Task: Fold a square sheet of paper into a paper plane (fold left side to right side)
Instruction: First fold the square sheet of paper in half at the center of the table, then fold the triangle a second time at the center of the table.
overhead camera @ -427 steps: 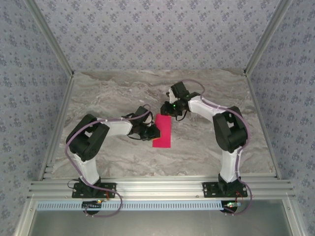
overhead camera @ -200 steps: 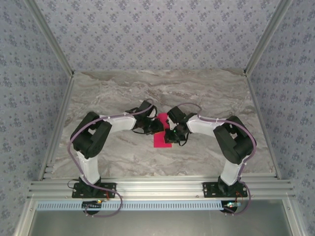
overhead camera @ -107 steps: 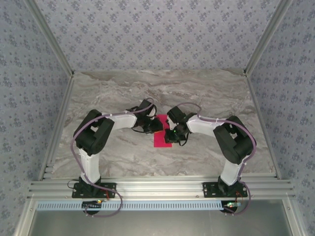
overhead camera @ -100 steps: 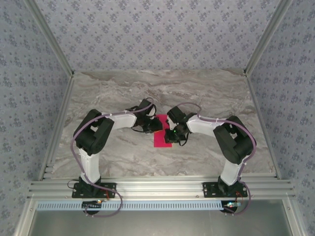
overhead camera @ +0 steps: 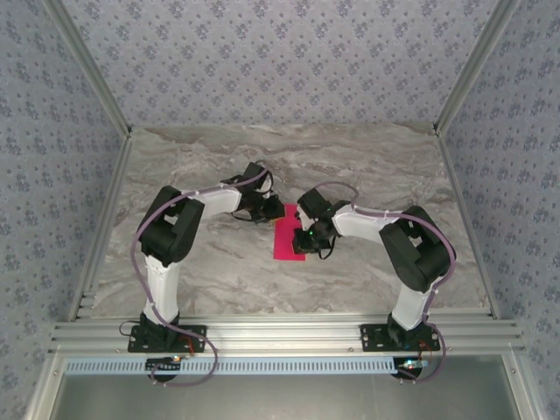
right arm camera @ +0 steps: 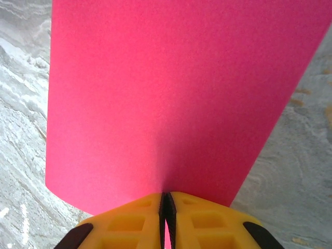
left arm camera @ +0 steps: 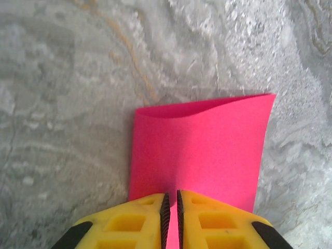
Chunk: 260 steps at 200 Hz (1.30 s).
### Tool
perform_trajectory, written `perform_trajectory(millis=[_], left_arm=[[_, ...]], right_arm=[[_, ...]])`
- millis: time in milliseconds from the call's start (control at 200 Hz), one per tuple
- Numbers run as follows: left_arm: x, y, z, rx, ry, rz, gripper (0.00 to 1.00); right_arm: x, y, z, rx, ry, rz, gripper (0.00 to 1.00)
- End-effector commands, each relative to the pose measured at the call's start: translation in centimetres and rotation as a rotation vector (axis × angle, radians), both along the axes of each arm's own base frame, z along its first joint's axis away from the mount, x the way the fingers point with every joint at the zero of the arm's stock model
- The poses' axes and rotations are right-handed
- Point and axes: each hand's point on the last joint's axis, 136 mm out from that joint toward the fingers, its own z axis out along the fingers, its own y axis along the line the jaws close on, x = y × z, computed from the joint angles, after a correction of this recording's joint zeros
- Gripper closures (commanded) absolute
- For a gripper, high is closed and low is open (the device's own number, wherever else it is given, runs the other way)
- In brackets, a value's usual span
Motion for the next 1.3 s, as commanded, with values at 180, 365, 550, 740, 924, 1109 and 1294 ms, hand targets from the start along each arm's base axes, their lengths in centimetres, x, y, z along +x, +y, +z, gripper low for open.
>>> perform_trajectory(millis=[180,365,550,740,924,1109,1294], left_arm=[[6.1,3.1,-1.0,0.085,-0.073,0.103,0.84],[7.7,3.1,-1.0,0.088,-0.074,0.111,0.84],[8.0,3.3,-1.4,0.095,-0.064,0.114,0.84],[8.1,4.6,2.9,0.055,-0.142,0.132,0.79],[6.0,4.9,7.7,-0.028,-0.203,0.125,0.76],[1.4,1.9,7.5,-0.127,-0.138,0.033,0.76],[0.0,-1.2,4.8,-0.140,-0.078,-0.016,0.77]], right_arm=[[-3.7,-5.1,-3.7,-0.219,0.125,0.007,0.85],[-4.0,-5.4,-3.8,-0.220,0.133,0.009,0.85],[-4.0,-5.8,-3.3,-0.210,0.132,0.021,0.85],[-3.4,-5.2,-1.8,-0.149,0.085,0.063,0.84],[-1.2,-1.8,2.2,0.051,-0.035,0.065,0.73],[1.7,-3.3,5.6,0.045,-0.183,-0.018,0.53],[2.9,-5.1,6.9,0.131,-0.195,-0.140,0.41]])
